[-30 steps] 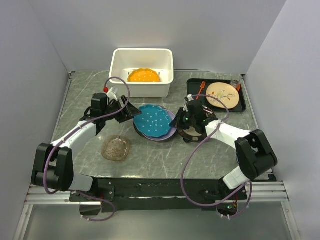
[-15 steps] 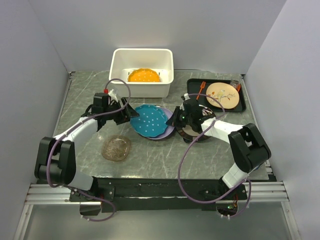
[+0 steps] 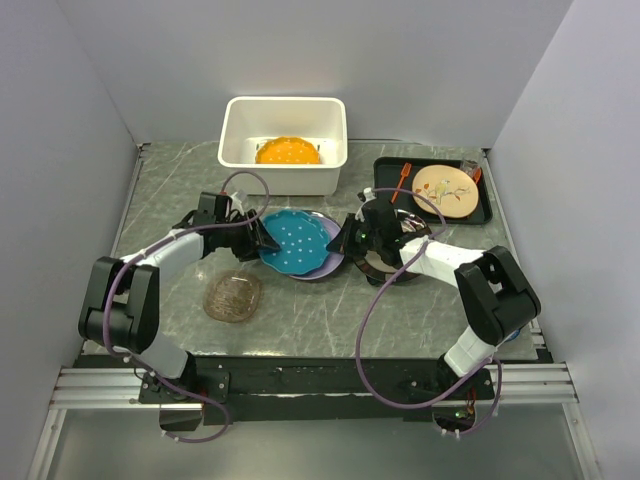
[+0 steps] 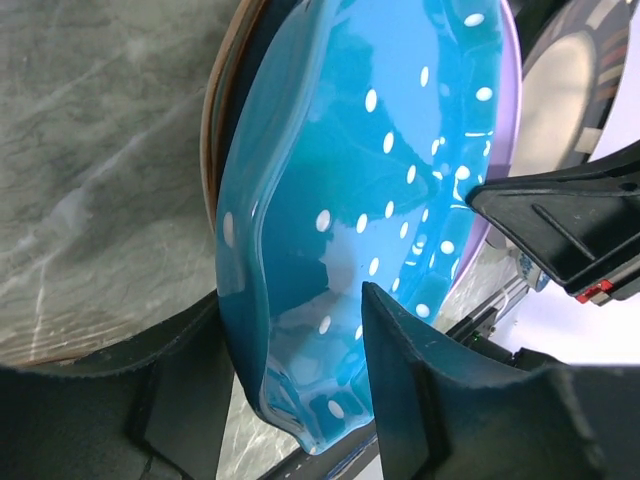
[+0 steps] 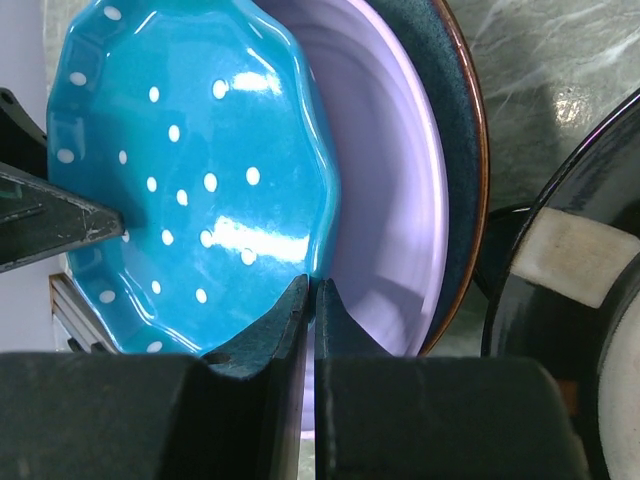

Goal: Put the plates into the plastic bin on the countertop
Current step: Pick up the plate at the center of the board.

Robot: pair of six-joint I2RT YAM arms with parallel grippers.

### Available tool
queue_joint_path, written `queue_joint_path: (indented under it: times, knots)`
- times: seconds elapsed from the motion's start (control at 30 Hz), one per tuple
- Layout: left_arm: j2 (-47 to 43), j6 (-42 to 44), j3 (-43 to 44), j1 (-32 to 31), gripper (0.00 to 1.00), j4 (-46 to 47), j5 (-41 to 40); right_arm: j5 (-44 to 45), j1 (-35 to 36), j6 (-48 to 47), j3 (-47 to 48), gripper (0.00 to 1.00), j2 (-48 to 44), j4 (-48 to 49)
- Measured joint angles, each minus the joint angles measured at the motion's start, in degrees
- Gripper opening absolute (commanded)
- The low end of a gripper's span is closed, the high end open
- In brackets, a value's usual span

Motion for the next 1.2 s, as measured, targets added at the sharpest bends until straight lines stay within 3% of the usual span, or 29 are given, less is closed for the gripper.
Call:
queue_joint_path:
  times: [0.3, 0.33, 0.37, 0.47, 0.63, 0.7, 0.9, 0.93, 1.03, 1.2]
  knots:
    - [-3.06, 1.42, 2.14, -0.04, 0.50, -5.44, -5.84, -0.24, 0.02, 0.09, 0.00, 0.00, 0.02, -0.07]
    - [-3.50, 1.70, 2.54, -0.02, 0.47, -6.19, -6.67, -0.22, 0.04, 0.09, 0.00, 0.00, 0.02, -0.07]
    - [-3.85, 2.05, 2.84, 0.07, 0.34, -6.80, -7.37, -0.22, 0.07, 0.09, 0.00, 0.00, 0.02, -0.11]
    - [-4.22, 2.69, 3.02, 0.55, 0.16, -7.87, -8.68, -0.11, 0.11, 0.07, -0.02, 0.00, 0.04, -0.52]
    - [-4.22, 2.27, 3.02, 1.03, 0.01, -8.22, -9.01, -0.57, 0.22, 0.28, -0.02, 0.04, 0.20, -0.20]
    - [-4.20, 2.23, 3.02, 1.09, 0.01, -8.26, -9.07, -0.72, 0.22, 0.33, 0.00, 0.08, 0.20, 0.15]
    - [-4.20, 2.27, 3.13, 1.33, 0.01, -8.31, -9.11, -1.84, 0.39, 0.37, 0.00, 0.50, 0.20, 0.68]
    - [-4.20, 2.32, 3.19, 1.42, 0.01, -8.44, -9.11, -2.23, 0.52, 0.52, 0.00, 0.60, 0.20, 0.90]
    - [-4.22, 2.23, 3.19, 1.84, 0.01, -8.61, -8.87, -4.00, 0.76, 0.68, -0.04, 0.75, 0.20, 1.99]
    - [-4.42, 2.25, 3.19, 2.54, 0.01, -8.74, -8.48, -6.54, 0.87, 1.57, -0.15, 0.87, 0.13, 4.52]
